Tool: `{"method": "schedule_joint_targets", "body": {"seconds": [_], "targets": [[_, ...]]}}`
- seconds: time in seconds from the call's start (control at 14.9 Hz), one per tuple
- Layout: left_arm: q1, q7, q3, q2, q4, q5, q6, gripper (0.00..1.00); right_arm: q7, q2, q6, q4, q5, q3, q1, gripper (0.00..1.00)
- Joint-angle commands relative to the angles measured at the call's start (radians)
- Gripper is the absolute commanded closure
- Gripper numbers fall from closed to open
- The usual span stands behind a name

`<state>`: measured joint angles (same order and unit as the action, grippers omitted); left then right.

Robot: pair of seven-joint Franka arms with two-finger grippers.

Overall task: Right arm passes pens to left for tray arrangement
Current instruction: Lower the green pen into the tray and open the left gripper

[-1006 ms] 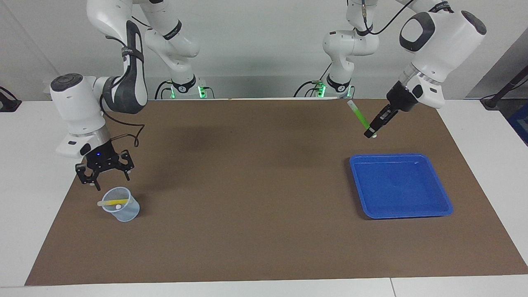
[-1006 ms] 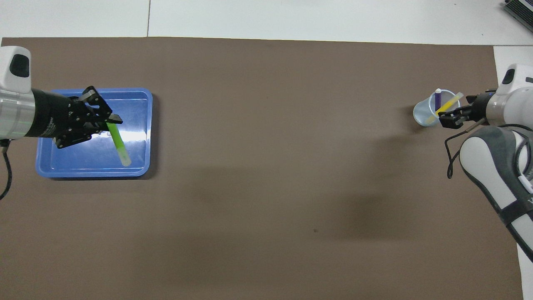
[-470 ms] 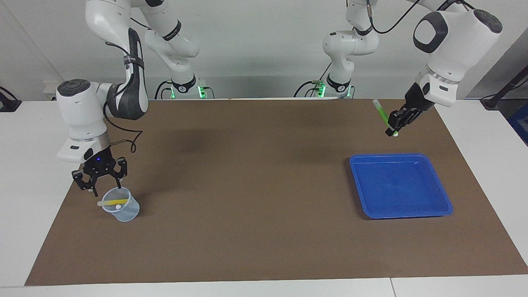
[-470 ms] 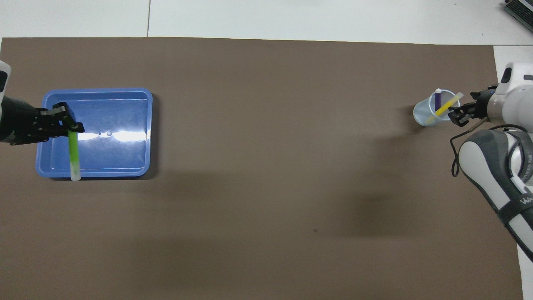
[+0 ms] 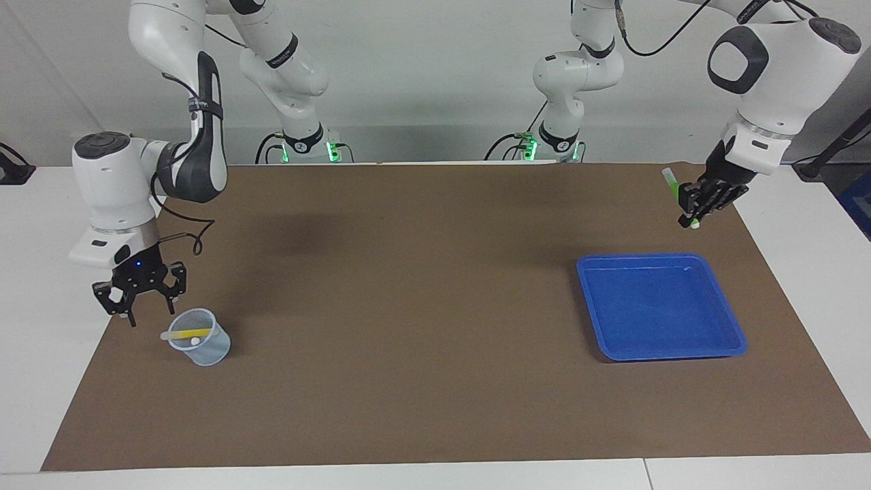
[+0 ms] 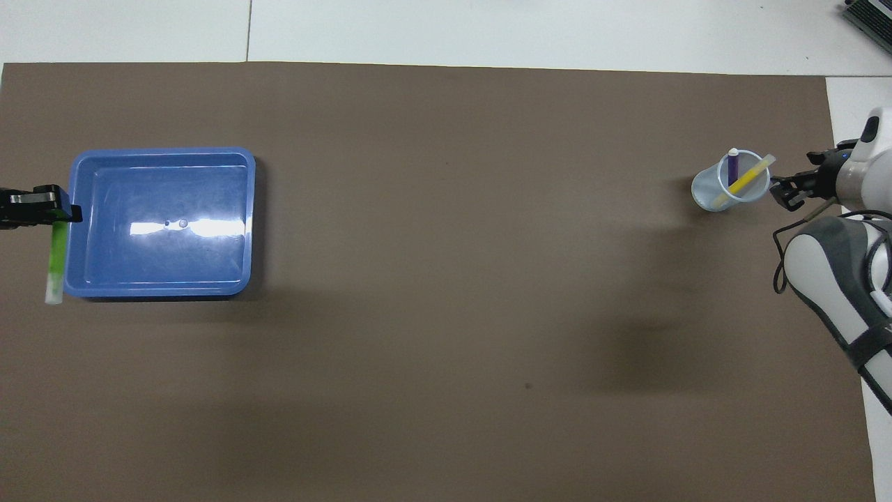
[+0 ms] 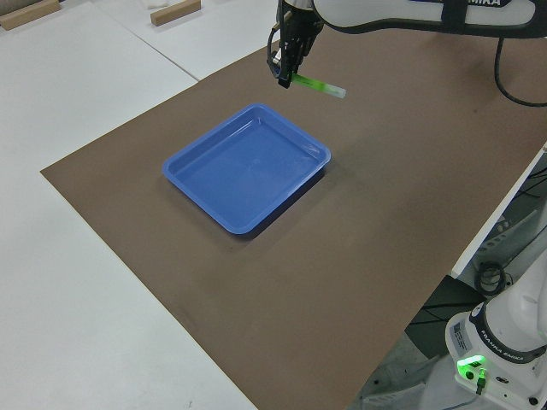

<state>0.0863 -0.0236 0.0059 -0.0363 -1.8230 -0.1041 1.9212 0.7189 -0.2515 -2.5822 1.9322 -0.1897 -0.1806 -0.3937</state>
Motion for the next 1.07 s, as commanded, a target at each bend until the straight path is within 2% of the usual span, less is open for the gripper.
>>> {"method": "schedule_joint_targets", "body": {"seconds": [0.0,0.13,0.47,0.74,1.01], "targets": [[0.038,-0.058,-0.01,0.016,-0.048,0.053,0.109,1.0,-0.021,-0.022,-0.013,-0.024,-0.02,-0.016,-0.004,0.38],[0.05,-0.125,-0.012,0.058,-0.044,0.105,0.146,1.0,-0.027,-0.029,-0.021,-0.027,-0.019,-0.016,-0.002,0.38],[0.079,-0.137,-0.012,0.165,-0.036,0.098,0.26,1.0,-0.027,-0.055,-0.046,-0.039,-0.019,-0.016,0.003,0.43],[0.107,-0.141,-0.012,0.239,-0.039,0.098,0.272,1.0,-0.055,-0.066,-0.046,-0.047,-0.011,-0.016,0.027,0.45],[0.15,-0.142,-0.014,0.305,-0.035,0.084,0.353,1.0,-0.056,-0.084,-0.064,-0.062,-0.014,-0.016,0.027,0.45]]}}
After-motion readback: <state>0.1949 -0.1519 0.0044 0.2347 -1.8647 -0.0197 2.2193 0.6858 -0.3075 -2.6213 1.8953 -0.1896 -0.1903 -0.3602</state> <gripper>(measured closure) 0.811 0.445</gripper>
